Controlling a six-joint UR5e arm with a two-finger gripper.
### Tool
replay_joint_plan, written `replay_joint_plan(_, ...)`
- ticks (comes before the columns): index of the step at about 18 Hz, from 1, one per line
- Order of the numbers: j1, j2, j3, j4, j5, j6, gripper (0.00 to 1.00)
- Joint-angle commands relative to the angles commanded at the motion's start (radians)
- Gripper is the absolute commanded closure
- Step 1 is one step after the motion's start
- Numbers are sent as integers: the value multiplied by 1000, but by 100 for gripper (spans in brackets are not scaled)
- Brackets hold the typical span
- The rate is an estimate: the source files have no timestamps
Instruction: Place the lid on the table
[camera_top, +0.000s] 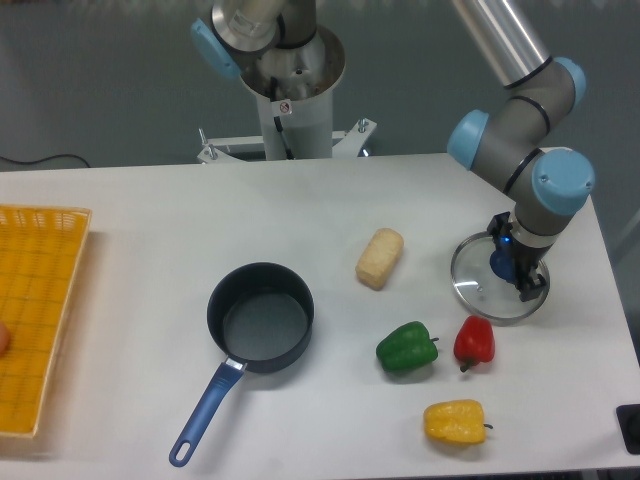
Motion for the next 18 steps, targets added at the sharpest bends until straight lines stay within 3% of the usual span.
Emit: replay_joint_plan(18,0,-11,-2,25,0,0,64)
